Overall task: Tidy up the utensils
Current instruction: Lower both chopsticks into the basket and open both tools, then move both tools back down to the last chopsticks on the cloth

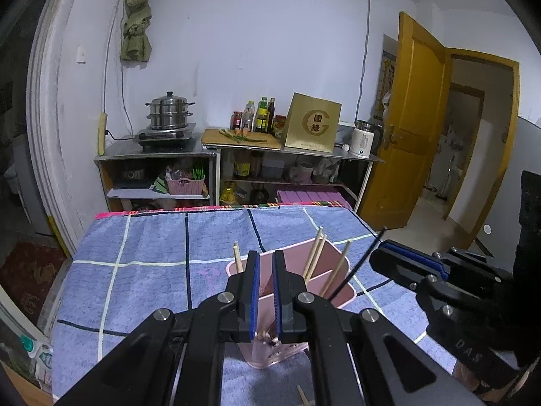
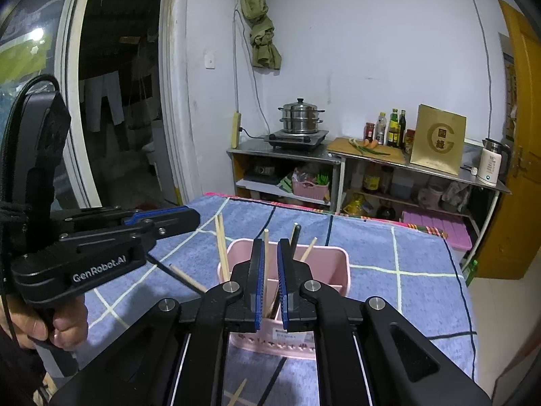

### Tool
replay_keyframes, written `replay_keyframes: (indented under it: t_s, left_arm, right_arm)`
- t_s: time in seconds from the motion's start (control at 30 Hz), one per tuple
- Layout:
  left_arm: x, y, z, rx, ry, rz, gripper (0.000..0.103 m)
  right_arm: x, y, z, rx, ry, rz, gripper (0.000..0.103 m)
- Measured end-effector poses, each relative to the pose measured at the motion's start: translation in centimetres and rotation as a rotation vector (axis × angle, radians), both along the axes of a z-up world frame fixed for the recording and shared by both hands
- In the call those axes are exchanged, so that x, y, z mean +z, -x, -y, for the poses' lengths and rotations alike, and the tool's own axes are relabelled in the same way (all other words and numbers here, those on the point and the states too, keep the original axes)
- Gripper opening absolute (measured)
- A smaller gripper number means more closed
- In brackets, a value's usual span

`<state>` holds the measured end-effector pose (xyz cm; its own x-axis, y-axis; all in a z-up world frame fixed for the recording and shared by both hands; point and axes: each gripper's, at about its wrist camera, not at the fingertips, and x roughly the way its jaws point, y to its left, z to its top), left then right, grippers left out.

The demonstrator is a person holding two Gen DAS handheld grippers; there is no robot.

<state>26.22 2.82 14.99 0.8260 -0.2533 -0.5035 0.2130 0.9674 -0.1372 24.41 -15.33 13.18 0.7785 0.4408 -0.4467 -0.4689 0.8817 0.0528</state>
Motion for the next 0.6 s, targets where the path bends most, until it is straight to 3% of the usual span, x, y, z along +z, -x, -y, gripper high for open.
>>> replay_keyframes:
  t_s: [0.37, 0.6]
  left_arm:
    - [0.2, 5.4, -0.6, 0.007, -0.001, 0.032, 0.008]
    - [-1.3, 8.9, -0.8, 0.008, 0.004, 0.029, 0.014]
  right_arm:
    - [0.0, 3.3, 2.0, 0.004, -0.035, 0.001, 0.011]
    - [-1.3, 6.2, 2.4, 0.022, -0.035, -0.006, 0.012]
